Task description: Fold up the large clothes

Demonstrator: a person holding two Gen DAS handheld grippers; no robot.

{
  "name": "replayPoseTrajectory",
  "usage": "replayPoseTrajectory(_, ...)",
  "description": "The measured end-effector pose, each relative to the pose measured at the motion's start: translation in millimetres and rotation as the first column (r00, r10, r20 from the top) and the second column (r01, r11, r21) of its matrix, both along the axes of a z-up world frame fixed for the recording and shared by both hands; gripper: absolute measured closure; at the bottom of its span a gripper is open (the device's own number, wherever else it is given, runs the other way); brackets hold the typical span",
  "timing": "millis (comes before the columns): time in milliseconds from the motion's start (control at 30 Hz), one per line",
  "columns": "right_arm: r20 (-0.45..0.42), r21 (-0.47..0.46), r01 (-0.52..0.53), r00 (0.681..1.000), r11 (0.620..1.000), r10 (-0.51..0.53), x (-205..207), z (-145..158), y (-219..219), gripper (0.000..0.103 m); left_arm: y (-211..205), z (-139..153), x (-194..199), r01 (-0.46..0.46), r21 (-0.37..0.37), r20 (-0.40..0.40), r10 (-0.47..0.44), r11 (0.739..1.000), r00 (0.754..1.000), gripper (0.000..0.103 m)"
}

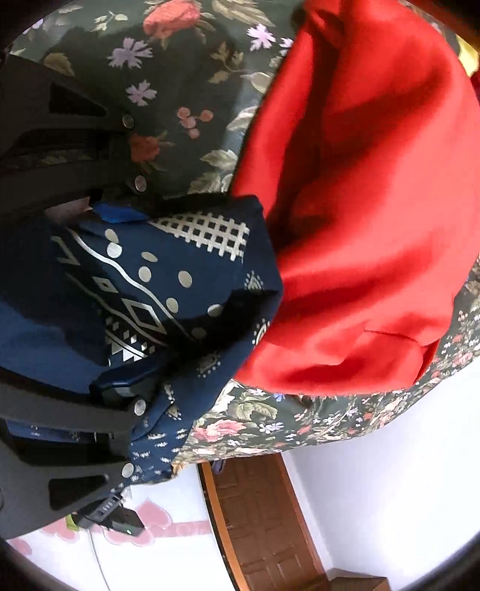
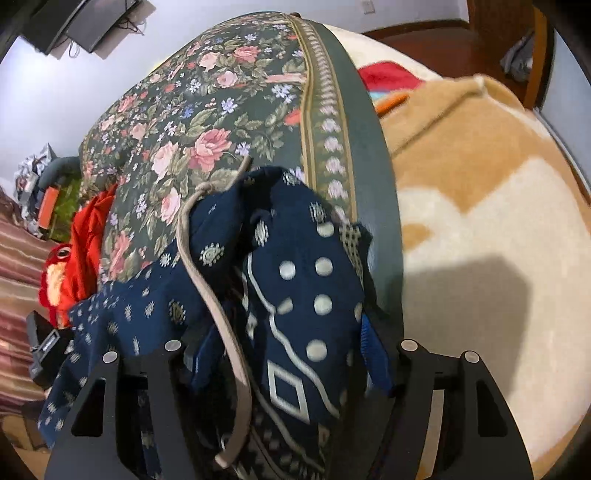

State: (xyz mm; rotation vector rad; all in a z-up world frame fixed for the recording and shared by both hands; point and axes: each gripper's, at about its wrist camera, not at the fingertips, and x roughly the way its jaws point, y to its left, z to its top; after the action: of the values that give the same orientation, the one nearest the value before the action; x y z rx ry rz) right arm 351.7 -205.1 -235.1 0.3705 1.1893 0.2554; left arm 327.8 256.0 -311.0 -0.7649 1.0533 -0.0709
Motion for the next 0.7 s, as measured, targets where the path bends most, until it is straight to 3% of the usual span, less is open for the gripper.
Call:
replayPoseTrajectory(67, -0.013, 0.005, -0.018, 1.000, 1.000, 0.018, 6, -2, 4, 0.058, -7, 2, 0, 0.005, 0.023, 0.002, -0.005, 1.000, 1.000, 0.043)
replayPoseTrajectory(133, -0.021, 0.021, -0.030, 0.999, 0.999, 0.031, 7, 0, 9, 0.073, -15, 5, -1, 0.016, 0.029, -0.002, -0.016, 0.999, 1.000, 0.057)
replayPoseTrajectory(167, -0.012, 0.028, -0.044, 0.999, 0.999, 0.044, 4, 4, 12, 0.084, -18, 4, -2, 0.029, 0.019, -0.006, -0.029, 0.999, 1.000, 0.072)
replayPoseTrajectory(200, 0.014, 0.014, -0.052, 0.999, 0.999, 0.052, 0, 10, 16, 0.087, -20, 3, -4, 0.040, 0.001, -0.013, -0.040, 0.999, 0.999, 0.080)
replayPoseTrajectory(233, 0.038, 0.007, -0.064, 0.997, 0.998, 0.063, -3, 16, 18, 0.088, -26, 3, -5, 0.031, 0.009, -0.015, -0.031, 0.999, 0.999, 0.081)
replayPoseTrajectory(300, 0.102, 0.018, -0.085, 0.991, 0.996, 0.082, -15, 34, 20, 0.090, -31, 12, -11, 0.021, 0.036, -0.006, -0.021, 0.999, 1.000, 0.093)
replayPoseTrajectory(367, 0.154, 0.020, -0.092, 0.984, 0.996, 0.088, -24, 53, 20, 0.091, -36, 25, -19, 0.020, 0.074, 0.020, -0.022, 0.997, 1.000, 0.094)
replayPoseTrajectory(500, 0.220, -0.007, -0.107, 0.970, 0.994, 0.106, -35, 91, 25, 0.092, -52, 76, -33, 0.049, 0.156, 0.129, -0.069, 0.987, 0.989, 0.096)
replayPoseTrajectory(600, 0.280, -0.044, -0.124, 0.951, 0.991, 0.131, -42, 116, 34, 0.093, -64, 122, -42, 0.050, 0.222, 0.236, -0.103, 0.974, 0.966, 0.097)
replayPoseTrajectory(700, 0.354, -0.051, -0.116, 0.927, 0.992, 0.127, -43, 143, 41, 0.093, -70, 157, -45, 0.051, 0.236, 0.303, -0.123, 0.970, 0.945, 0.098)
